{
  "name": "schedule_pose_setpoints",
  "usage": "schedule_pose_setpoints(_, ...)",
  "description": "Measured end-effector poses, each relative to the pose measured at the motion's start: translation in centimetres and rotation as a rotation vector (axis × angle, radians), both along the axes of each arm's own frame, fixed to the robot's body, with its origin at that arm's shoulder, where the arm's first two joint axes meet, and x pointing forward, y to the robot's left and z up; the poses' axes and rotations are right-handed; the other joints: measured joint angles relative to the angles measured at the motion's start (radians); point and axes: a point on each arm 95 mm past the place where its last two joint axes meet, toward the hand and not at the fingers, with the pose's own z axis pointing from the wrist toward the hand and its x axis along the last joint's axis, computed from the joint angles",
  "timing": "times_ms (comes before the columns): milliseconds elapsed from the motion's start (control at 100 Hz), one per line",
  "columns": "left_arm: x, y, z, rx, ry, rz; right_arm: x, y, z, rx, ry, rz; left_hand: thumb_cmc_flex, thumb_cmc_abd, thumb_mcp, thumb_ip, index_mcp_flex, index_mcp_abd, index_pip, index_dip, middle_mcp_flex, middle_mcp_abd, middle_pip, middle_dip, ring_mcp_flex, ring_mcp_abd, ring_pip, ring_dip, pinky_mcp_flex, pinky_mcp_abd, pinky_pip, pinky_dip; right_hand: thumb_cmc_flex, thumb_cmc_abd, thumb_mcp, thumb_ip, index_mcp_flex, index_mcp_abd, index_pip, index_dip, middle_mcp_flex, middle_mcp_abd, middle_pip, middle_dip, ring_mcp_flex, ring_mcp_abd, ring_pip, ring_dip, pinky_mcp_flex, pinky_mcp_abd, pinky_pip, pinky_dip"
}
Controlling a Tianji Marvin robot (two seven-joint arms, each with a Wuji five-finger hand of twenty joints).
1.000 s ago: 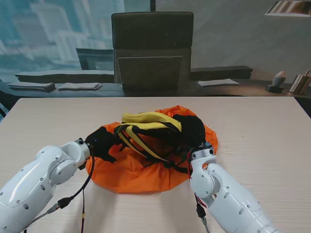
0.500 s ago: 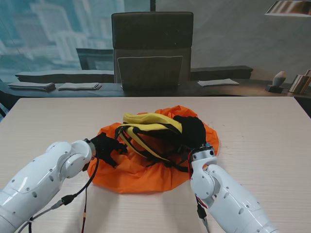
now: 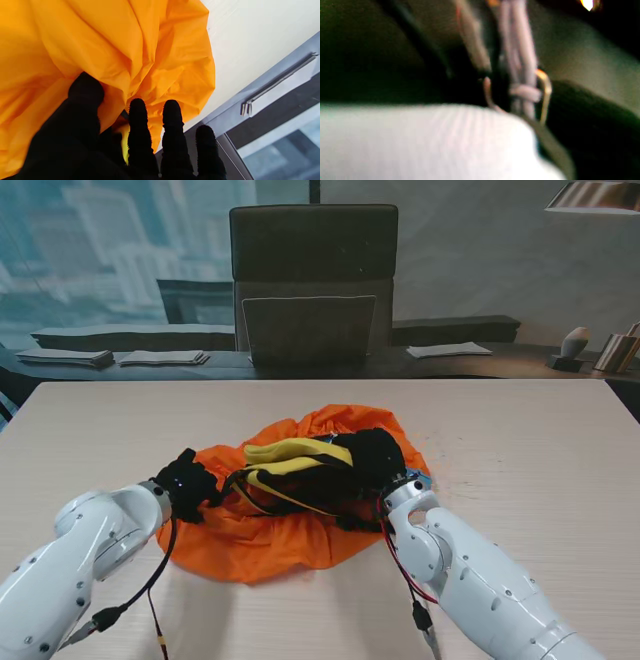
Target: Fit a rain cover over a backpack
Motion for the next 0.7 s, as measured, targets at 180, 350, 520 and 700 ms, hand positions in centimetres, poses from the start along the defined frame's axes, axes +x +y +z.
schedule_pose_setpoints(180, -3.2, 1.1, 0.8, -0.067, -0.177, -0.074, 0.1, 0.3, -0.6, -0.191, -0.014, 0.030, -0.017, -0.002, 0.110, -0.048, -0.001, -0.012, -0.053, 0.081, 0.099, -0.015, 0.000, 0.072, 0.092, -0.011, 0.014, 0.000, 0.013, 0.003, 0.002, 0.000, -0.013, 0.001, -0.001, -0.004, -0.001, -0.027, 0.000, 0.003, 0.000, -0.006, 0.006, 0.010, 0.000, -0.008, 0.000, 0.000, 0.010, -0.014, 0.000, 0.008)
schedule_pose_setpoints(350, -5.0, 1.1, 1.4, -0.211, -0.311, -0.104, 0.3, 0.7, -0.9, -0.223, 0.000, -0.021, -0.026, -0.014, 0.172, -0.082, -0.002, -0.012, -0.062, 0.175, 0.234, -0.016, -0.036, 0.190, 0.202, -0.012, 0.052, 0.014, 0.066, 0.019, 0.019, 0.012, -0.024, 0.001, -0.001, -0.004, -0.001, -0.033, 0.000, 0.003, 0.000, -0.007, 0.007, 0.015, -0.001, -0.011, 0.000, 0.000, 0.025, -0.015, 0.000, 0.008)
schedule_pose_setpoints(520, -5.8, 0.3, 3.0, -0.314, -0.399, -0.210, 0.3, 1.1, -0.6, -0.203, 0.031, -0.070, 0.001, -0.014, 0.168, -0.091, -0.014, -0.011, -0.062, 0.229, 0.235, -0.016, -0.048, 0.239, 0.219, -0.032, 0.069, 0.028, 0.073, 0.031, 0.029, 0.016, -0.024, 0.001, -0.001, -0.004, -0.001, -0.034, 0.000, 0.000, 0.000, -0.007, 0.009, 0.018, -0.001, -0.011, 0.000, 0.004, 0.037, -0.015, 0.000, 0.009)
schedule_pose_setpoints(700, -5.3, -1.3, 4.9, -0.432, -0.463, -0.256, -0.3, 2.6, -0.5, -0.267, 0.060, -0.026, 0.061, 0.035, 0.062, -0.092, -0.052, -0.011, 0.006, 0.251, 0.200, -0.016, -0.048, 0.251, 0.218, -0.032, 0.070, 0.028, 0.077, 0.033, 0.041, 0.025, -0.024, 0.001, -0.001, -0.004, -0.001, -0.033, 0.000, -0.001, 0.000, -0.007, 0.026, 0.019, -0.001, -0.011, 0.019, 0.005, 0.050, -0.015, 0.011, 0.010)
